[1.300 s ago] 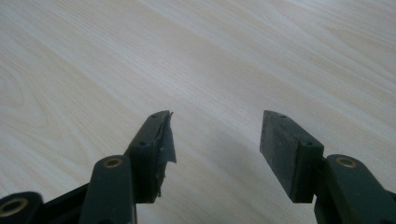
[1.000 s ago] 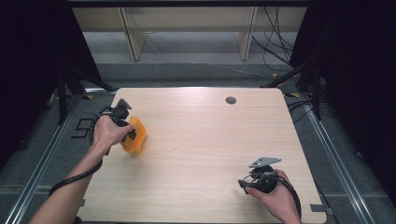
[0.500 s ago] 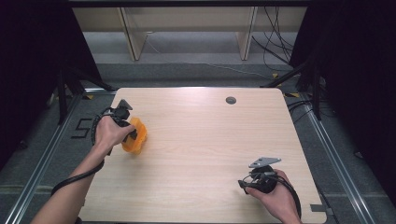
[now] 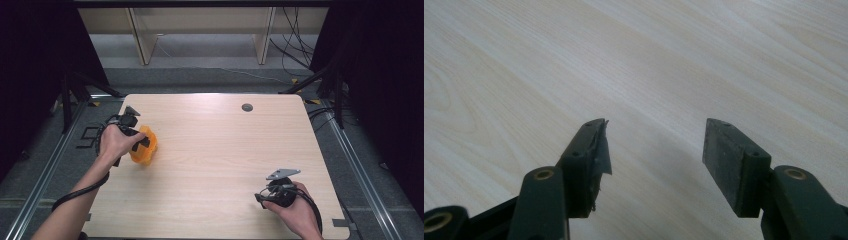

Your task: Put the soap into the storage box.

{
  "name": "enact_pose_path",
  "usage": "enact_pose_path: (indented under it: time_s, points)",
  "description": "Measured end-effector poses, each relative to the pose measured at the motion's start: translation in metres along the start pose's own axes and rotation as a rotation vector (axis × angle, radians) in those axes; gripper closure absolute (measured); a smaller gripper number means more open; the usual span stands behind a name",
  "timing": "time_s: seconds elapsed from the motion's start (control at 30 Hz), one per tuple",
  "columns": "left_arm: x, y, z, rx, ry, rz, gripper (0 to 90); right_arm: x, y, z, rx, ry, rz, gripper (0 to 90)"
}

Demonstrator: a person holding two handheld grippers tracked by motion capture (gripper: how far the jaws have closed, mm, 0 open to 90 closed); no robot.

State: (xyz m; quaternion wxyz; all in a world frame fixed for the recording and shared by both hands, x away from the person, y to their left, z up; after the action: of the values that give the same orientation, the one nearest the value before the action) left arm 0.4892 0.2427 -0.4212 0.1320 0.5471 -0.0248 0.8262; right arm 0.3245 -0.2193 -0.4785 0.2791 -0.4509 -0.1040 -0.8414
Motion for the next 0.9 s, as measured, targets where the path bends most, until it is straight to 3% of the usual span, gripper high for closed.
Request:
enact_pose_path:
  time_s: [0.27,0.4,0.9]
  points:
    - [0.016,0.000,-0.001,-0.004,0.052,-0.013,36.8,0.000,0.000,0.000,-0.001,-0.002,0.000,43.5]
    - [0.020,0.000,-0.003,-0.006,0.053,-0.033,35.8,0.000,0.000,0.000,-0.001,0.000,-0.001,43.5]
    - [0.043,0.001,-0.014,-0.040,0.089,-0.022,33.9,0.000,0.000,0.000,0.002,0.000,-0.004,43.5]
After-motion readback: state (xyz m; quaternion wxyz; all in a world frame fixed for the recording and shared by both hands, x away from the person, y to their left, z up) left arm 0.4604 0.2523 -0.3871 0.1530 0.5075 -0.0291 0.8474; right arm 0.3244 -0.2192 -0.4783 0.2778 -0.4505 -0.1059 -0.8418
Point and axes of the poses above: each handheld gripper's, and its own axes: x roughly backward along the jaws, z roughly out of its top, y roughly to its right, the point moved 1 cm from there along -x, roughly forward along the jaws, and after that the axes turned 1 degree about y, right-handed, at the moved point
